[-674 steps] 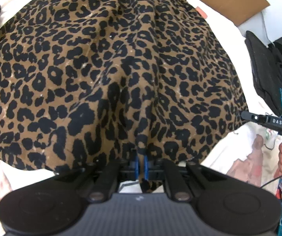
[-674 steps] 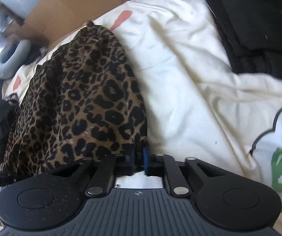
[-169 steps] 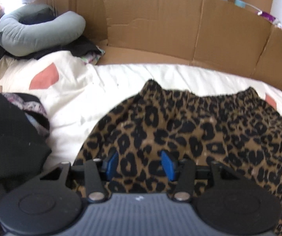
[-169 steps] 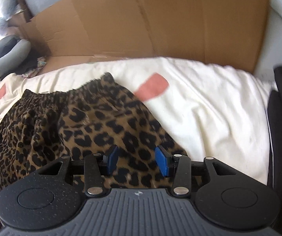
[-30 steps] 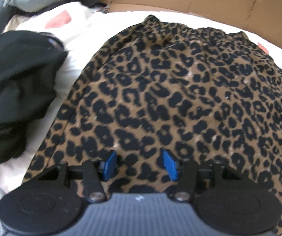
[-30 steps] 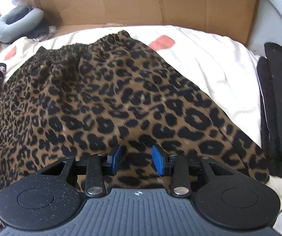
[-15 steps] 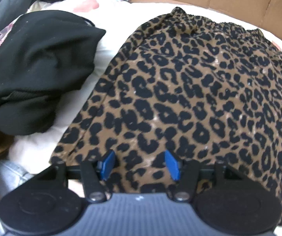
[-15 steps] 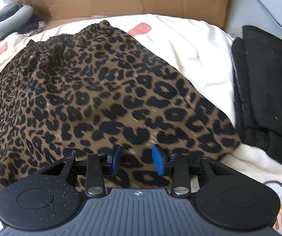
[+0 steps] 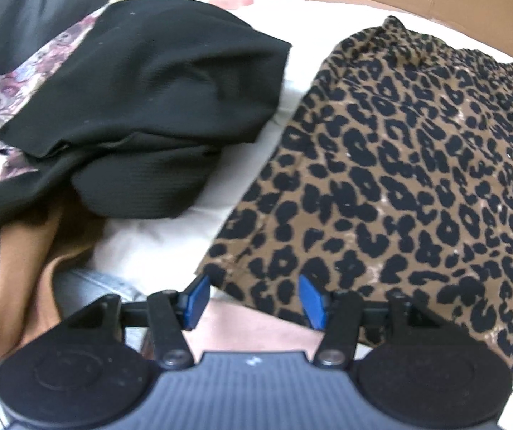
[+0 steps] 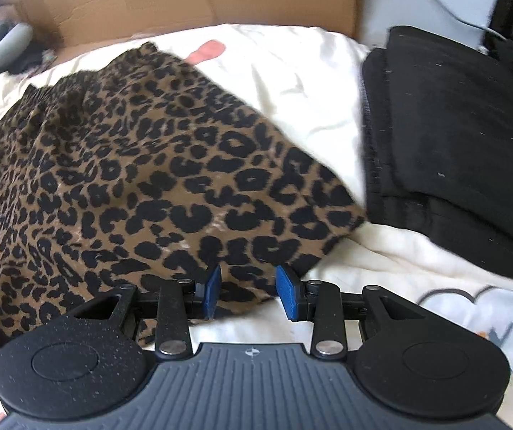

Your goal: Fold clothes

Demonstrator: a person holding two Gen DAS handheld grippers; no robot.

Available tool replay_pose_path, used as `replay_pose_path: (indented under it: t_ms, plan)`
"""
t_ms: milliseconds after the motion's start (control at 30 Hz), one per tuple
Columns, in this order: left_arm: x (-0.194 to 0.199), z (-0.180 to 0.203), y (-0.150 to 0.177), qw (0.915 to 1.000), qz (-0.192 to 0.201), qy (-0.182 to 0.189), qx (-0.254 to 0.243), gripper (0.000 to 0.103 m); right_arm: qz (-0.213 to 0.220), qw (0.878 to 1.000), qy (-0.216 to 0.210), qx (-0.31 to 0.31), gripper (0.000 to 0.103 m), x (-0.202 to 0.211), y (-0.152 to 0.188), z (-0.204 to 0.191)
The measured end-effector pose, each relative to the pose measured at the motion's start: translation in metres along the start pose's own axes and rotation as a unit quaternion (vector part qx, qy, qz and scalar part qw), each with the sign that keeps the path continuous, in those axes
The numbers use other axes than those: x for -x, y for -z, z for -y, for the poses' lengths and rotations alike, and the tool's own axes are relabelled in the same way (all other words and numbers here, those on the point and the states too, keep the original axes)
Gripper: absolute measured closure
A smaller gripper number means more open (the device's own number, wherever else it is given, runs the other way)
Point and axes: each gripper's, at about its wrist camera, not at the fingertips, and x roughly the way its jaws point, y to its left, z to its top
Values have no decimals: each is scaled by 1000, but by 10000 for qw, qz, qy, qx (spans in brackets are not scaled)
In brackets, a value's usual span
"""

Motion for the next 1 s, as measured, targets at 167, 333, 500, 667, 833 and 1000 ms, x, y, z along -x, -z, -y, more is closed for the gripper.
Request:
replay_pose_path:
  t_ms: [167,333,500,667,833,1000]
  plan:
    - [11,-6,-5,9992,197,28,360,46,205,9996,21,-216,62,16,-4,14]
    - [13,1,1,9992,253,134,283,46,263,9994,116,-210,62,12,-9,19]
    - [9,2,0,9993,273,103,242,46,445,9986,228,-182,62,13,-17,20]
    - [3,-7,-3,9983,359,-14,468,51,376,9981,390,-308,62,-1,-27,30]
    - [-3,-16,-1,9976,376,-88,571,52,314,9979,459,-325,61,-14,-32,38]
    - [-16,-22,1,9977,315,-138,579,52,313,9988,266,-264,49,-19,-34,37]
